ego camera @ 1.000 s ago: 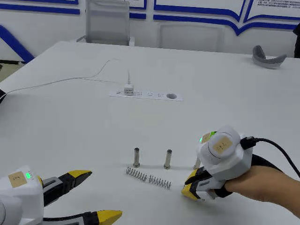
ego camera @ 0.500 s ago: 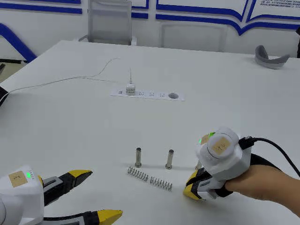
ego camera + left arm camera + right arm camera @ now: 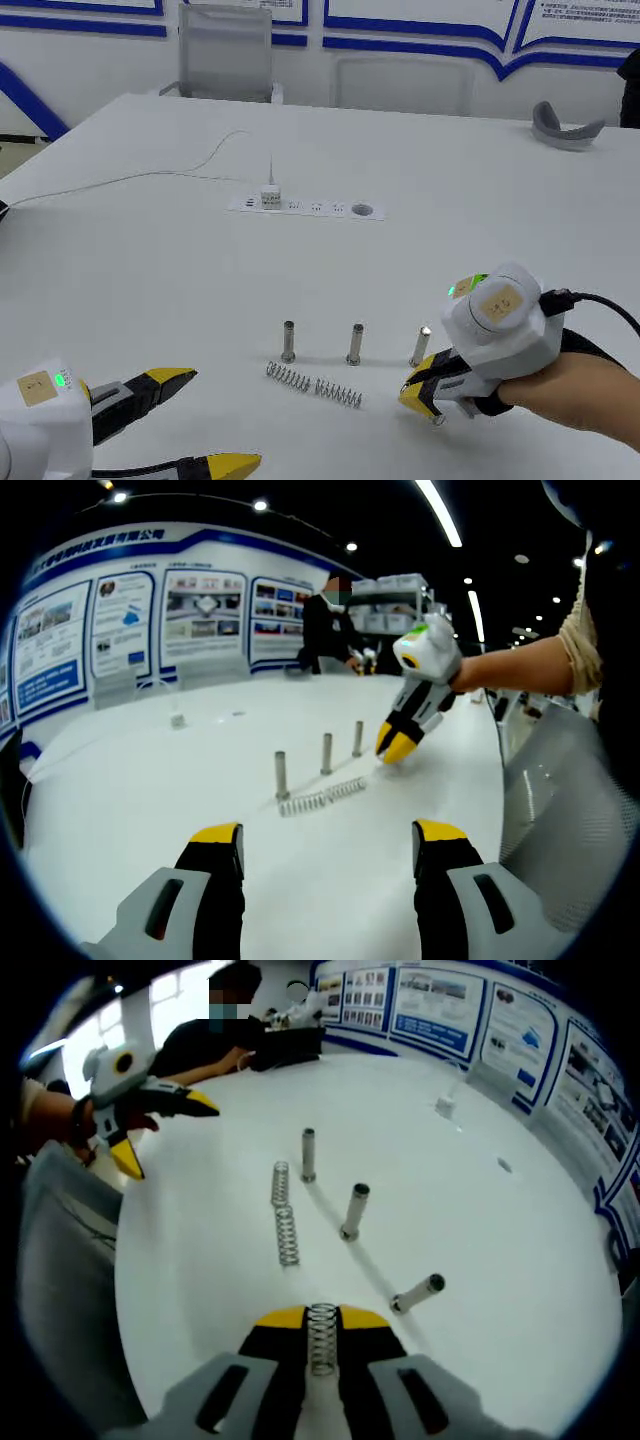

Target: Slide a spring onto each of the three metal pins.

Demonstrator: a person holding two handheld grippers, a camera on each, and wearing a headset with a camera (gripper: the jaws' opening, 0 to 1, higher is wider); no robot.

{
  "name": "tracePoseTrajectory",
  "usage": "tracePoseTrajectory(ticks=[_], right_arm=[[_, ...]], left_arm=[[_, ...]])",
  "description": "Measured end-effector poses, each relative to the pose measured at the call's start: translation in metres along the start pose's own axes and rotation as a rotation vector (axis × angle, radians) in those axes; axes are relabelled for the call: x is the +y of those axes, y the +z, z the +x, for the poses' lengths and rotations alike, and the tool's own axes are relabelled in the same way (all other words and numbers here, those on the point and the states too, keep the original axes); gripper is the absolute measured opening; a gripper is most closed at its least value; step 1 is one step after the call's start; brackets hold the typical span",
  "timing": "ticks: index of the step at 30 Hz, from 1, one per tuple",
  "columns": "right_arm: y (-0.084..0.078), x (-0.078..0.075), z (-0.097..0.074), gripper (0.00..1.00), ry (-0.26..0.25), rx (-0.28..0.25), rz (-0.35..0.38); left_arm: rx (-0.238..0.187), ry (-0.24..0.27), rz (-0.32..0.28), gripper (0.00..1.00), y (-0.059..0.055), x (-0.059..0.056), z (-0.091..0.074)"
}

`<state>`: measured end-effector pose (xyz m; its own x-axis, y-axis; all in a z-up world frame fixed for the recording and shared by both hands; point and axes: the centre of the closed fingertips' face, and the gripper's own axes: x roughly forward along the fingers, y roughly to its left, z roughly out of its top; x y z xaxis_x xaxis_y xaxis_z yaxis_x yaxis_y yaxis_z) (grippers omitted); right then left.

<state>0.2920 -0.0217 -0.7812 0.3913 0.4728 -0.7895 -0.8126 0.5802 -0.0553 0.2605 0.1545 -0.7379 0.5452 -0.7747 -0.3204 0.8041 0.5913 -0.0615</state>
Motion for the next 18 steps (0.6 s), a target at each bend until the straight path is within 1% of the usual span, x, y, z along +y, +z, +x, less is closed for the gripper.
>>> tracePoseTrajectory(ticks=[18], right_arm=[[0.000, -0.004, -0.014, 0.12, -0.033, -0.044, 0.038]], left_arm=[[-0.002, -0.008, 0.003, 0.70, 0.002, -0.001, 0.000]])
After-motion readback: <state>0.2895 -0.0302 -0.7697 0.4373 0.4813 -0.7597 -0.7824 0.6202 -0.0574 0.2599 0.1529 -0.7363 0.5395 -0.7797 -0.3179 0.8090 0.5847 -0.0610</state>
